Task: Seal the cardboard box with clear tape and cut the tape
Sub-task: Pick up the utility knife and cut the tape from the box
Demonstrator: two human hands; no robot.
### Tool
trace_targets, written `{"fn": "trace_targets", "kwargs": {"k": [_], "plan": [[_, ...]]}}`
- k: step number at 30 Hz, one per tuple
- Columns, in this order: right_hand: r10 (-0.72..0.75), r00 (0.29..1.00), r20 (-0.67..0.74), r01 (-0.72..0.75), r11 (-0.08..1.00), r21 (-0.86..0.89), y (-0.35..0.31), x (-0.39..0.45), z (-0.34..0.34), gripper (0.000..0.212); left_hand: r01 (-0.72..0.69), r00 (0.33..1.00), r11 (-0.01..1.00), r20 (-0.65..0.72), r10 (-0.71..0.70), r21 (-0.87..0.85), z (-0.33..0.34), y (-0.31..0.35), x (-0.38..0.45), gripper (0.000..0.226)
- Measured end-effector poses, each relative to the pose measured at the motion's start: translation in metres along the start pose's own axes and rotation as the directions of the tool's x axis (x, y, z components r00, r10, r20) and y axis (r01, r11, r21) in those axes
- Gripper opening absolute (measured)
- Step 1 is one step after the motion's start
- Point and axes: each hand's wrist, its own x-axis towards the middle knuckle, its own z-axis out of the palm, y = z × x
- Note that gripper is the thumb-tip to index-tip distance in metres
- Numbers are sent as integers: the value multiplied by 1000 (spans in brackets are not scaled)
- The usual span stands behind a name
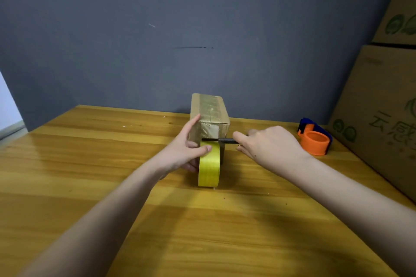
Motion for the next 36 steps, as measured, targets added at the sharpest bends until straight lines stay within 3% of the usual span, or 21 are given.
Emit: {"fn": "trace_targets", "kwargs": {"k": [12,18,21,24,27,29,31,33,36], "plan": [[53,999,-5,-53,997,-48,3,-12,17,19,9,1000,1000,-5,-9,-26,-3,0,-1,89],[181,983,-3,-181,983,-8,9,-36,25,24,-43,999,999,-32,42,-12,3,3,-9,93],[309,944,117,-324,937,134,11,-51,25,29,-115,992,993,-55,113,-28,10,3,-16,90],[458,862,217,-506,748,430,15,-66,34,26,-132,991,989,-34,130,-60,26,2,-18,81],[542,746,386,-614,336,715,16,-77,48,22,-150,989,989,-25,149,-17,50,3,-14,74],[578,665,473,-636,106,764,20,-84,57,26,-177,983,979,-24,180,105,69,6,-11,73],[569,608,554,-657,-32,753,23,-92,68,34,-229,970,919,2,241,320,92,12,-8,72],[555,577,600,-708,-27,705,23,-101,78,34,-270,956,799,51,288,537,116,19,-8,71],[641,487,593,-833,138,536,23,-113,93,38,-319,933,597,133,335,736,149,20,-2,69]]}}
